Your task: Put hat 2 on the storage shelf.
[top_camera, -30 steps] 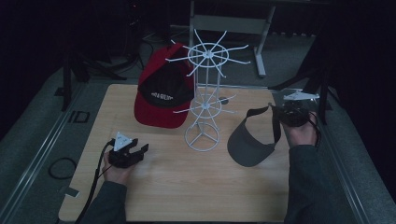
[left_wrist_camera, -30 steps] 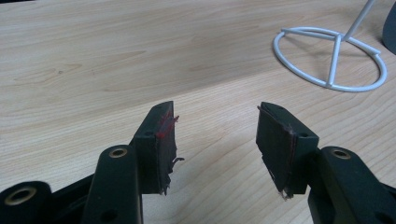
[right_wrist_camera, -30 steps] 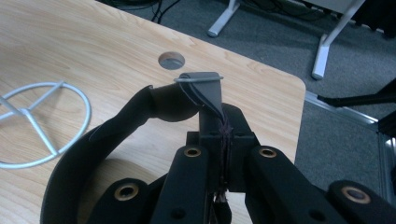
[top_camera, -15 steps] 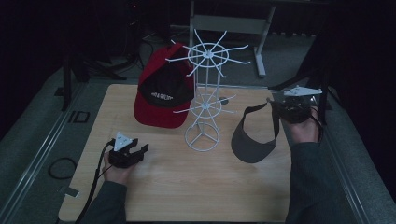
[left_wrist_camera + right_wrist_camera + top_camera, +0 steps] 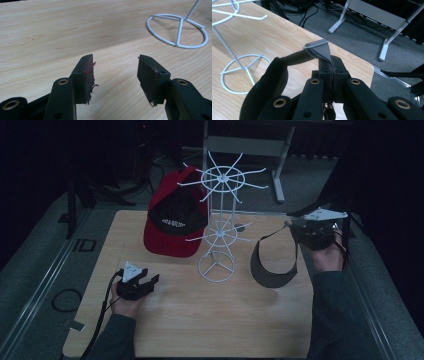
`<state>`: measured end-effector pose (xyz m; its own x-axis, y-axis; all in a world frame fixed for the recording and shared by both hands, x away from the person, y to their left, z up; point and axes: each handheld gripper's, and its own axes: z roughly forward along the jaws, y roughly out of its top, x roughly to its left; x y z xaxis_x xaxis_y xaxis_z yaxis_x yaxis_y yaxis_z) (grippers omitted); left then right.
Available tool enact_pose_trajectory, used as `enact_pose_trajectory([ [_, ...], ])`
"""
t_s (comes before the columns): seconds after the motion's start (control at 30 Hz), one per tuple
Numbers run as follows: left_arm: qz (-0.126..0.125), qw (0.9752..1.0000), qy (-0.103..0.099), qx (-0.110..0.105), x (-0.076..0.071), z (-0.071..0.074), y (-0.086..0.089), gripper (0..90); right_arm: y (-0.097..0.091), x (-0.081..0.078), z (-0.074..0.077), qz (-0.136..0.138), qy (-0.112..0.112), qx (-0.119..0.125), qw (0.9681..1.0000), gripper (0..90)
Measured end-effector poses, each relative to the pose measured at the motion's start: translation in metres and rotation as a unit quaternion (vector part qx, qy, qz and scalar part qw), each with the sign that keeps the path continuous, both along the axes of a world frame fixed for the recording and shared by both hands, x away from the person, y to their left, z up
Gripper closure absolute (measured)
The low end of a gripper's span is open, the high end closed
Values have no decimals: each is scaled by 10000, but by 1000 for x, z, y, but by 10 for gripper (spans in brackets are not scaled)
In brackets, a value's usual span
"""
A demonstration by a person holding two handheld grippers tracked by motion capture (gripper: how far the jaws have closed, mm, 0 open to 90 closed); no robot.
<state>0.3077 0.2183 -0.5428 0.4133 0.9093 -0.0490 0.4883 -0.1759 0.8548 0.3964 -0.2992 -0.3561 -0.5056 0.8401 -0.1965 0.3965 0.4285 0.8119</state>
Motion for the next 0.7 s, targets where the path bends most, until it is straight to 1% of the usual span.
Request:
enact_pose_trajectory([
  [0.4,13,10000,-14,0,0,0,0,475,6,-1,10,225,-14,-42,9997,887],
  [0.7,5,10000,-14,5,0,0,0,475,6,-5,15,316,-47,-71,9995,887],
])
